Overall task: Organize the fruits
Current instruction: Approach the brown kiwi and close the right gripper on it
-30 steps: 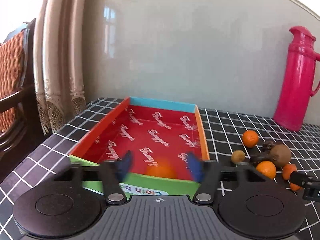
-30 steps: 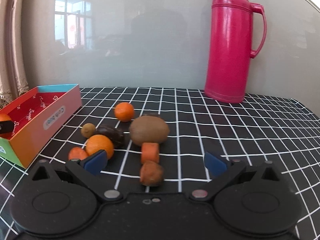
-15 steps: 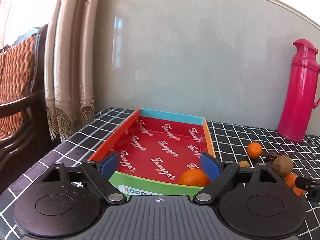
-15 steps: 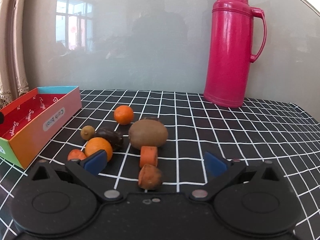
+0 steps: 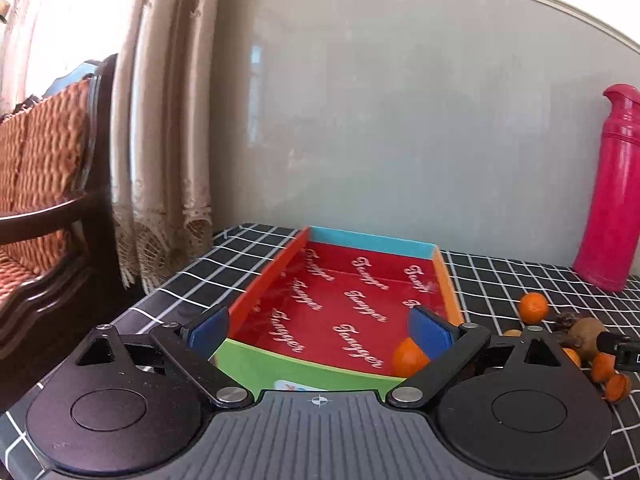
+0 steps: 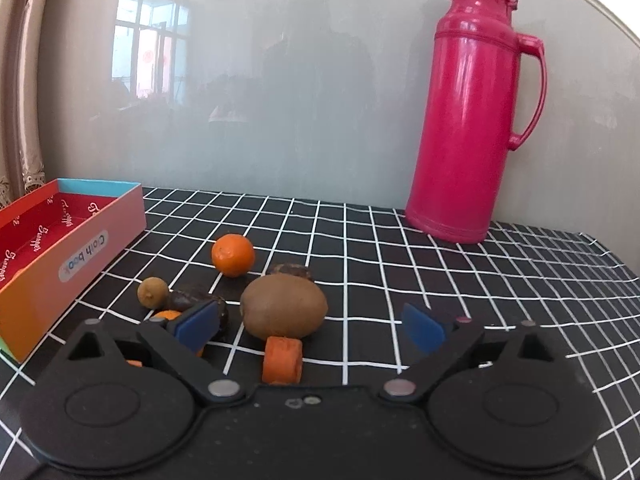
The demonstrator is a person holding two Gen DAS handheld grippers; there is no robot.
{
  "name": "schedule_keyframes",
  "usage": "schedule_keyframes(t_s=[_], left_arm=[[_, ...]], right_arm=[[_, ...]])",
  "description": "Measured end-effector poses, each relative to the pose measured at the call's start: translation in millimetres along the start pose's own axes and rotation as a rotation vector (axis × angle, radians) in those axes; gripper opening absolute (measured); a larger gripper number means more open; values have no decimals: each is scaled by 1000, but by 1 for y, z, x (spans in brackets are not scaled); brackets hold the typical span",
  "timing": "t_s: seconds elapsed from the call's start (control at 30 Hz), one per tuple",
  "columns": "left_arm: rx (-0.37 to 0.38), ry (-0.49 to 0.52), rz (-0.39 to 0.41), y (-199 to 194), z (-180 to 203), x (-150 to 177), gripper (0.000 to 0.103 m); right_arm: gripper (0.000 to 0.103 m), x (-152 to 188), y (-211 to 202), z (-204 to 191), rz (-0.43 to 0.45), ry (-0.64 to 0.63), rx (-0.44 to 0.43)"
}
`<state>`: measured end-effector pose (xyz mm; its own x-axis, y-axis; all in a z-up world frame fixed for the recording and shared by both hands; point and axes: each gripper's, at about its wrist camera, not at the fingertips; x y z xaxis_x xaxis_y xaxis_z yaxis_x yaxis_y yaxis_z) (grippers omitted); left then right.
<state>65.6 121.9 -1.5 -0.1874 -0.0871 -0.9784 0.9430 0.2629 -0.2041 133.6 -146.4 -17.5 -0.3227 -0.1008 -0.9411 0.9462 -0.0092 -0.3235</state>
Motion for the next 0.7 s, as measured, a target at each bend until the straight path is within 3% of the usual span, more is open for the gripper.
schedule_keyframes(t_s=[0.33,0.5,0.7], left_arm=[[-85,-6,-21,12,-27,1,95],[-115,-21,-42,18,-37,3,95],[-111,-24,-42,17,-39,3,95]], right_arm=[[71,-2,39,-9,-70,-3,-15],[65,3,52,-12,-134,10,-23],[62,3,50,-8,-140,43,-34]])
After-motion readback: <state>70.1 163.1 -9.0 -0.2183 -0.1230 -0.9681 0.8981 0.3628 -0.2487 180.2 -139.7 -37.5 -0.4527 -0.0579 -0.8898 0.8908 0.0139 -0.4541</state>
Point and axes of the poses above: each gripper's, at about its wrist camera, not at the fingertips, and y roughly the way its jaws point, z to its right, x to its underside, and after that the axes turned 9 degrees about z, right-handed
